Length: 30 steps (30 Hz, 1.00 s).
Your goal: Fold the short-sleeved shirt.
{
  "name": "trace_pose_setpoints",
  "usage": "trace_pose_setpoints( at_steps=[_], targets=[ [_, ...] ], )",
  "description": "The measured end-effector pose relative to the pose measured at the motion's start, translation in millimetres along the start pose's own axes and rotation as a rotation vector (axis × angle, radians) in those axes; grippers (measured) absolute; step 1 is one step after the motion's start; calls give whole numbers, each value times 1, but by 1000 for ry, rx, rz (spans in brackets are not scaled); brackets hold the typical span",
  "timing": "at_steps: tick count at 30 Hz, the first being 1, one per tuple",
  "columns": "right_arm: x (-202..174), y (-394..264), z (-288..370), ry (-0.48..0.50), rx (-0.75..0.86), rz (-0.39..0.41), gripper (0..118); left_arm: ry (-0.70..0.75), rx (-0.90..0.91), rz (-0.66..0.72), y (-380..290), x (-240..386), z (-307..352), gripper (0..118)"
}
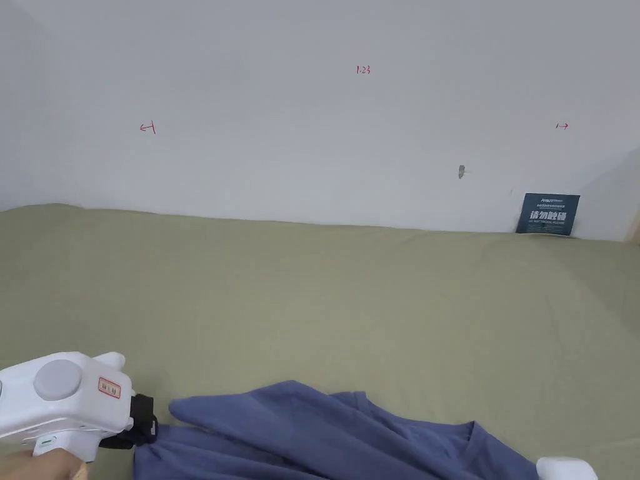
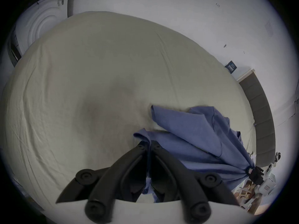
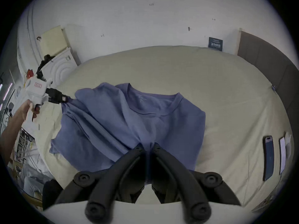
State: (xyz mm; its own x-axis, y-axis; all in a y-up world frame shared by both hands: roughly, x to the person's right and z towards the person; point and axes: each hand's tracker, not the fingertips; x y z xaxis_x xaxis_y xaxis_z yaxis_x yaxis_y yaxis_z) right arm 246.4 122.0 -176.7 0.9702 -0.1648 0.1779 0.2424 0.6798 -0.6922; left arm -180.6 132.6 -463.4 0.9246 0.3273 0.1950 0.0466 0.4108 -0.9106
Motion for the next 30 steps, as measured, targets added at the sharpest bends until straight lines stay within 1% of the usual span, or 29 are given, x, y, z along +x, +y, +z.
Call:
trace_pose_setpoints(
  at_steps=[3,6,8,10,12,14,17,20,22,26,30],
  targets=[
    [1,11,9,19,47,-25,6,-23,33,17,11,-10,6,3],
    [3,27,14,38,68,-39,5,-37,103,-2,23,-13,17,3],
    [1,40,17,31,86,-23,5,-59,155,-7,33,-10,32,3],
    [0,54,19,25,107,1,5,-109,184,-46,32,5,53,3],
    [0,68,21,14,137,28,6,-92,220,-75,41,13,67,3],
    [1,83,22,12,159,28,6,-84,266,-91,41,26,83,3],
    [5,109,24,14,192,17,6,-119,323,-96,50,36,103,3],
    [8,137,25,-36,214,46,6,-130,341,-117,64,47,118,3],
    [10,154,30,-41,238,50,6,-114,368,-129,72,55,128,3],
    [12,191,42,-45,295,49,6,-132,429,-127,88,64,147,3],
    [14,228,53,-58,359,98,5,-111,488,-135,99,75,165,3]
  ],
)
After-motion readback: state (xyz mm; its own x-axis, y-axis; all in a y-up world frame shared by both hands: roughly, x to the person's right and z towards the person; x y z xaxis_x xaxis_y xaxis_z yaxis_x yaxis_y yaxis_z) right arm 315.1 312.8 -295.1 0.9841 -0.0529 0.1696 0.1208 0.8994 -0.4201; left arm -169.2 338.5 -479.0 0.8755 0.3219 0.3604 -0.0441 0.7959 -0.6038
